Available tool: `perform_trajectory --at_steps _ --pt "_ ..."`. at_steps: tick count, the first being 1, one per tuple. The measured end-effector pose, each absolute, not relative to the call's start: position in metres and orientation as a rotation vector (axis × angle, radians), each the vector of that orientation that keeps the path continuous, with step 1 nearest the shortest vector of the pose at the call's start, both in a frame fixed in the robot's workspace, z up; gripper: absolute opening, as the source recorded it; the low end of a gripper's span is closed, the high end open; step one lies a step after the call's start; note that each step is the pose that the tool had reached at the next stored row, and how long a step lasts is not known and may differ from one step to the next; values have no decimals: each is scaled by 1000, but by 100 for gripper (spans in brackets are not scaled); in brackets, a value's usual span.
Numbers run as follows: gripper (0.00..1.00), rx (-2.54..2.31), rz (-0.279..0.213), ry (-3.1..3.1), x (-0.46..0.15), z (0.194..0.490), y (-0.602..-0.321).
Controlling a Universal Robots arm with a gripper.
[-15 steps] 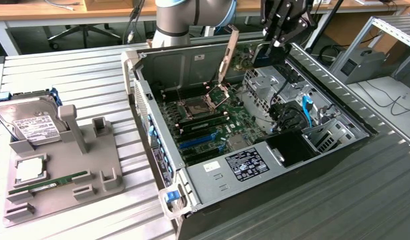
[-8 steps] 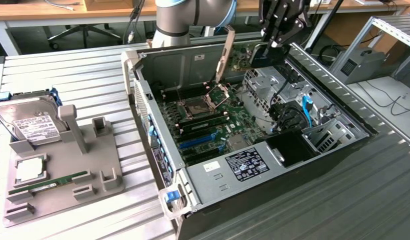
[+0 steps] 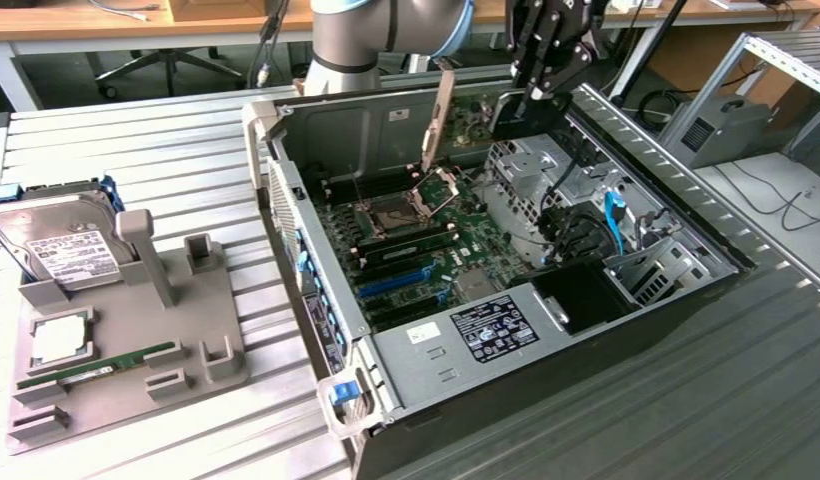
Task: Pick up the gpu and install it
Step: 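Insert the gpu into the slot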
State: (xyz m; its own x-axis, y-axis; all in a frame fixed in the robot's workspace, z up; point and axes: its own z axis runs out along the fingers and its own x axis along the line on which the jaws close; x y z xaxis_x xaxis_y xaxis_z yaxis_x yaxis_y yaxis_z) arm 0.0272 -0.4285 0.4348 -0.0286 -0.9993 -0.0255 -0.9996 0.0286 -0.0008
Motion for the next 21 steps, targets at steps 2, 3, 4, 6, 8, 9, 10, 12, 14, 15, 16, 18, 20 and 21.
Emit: perform_trajectory --at_steps 2,3,4,6,8,9,10,12,14,15,16,18,20,21 --pt "27 -2175 26 2240 22 432 -428" --pt "27 -2174 26 2241 20 430 -428" --pt "27 -2173 26 2242 18 427 -429" --pt "27 -2171 26 2244 16 424 -429" --pt "27 -2169 26 2246 15 420 -429" --pt "27 -2168 26 2247 14 419 -429" --pt "27 -2167 26 2248 13 417 -429" --pt "27 -2165 26 2250 13 415 -428" --pt "27 -2163 26 2252 12 413 -428" --pt "27 -2162 26 2253 12 413 -429" --pt "27 -2162 26 2253 12 413 -429" --pt "27 -2162 26 2253 12 413 -429" --pt "27 -2162 26 2253 12 413 -429" --pt "27 -2162 26 2253 12 413 -429"
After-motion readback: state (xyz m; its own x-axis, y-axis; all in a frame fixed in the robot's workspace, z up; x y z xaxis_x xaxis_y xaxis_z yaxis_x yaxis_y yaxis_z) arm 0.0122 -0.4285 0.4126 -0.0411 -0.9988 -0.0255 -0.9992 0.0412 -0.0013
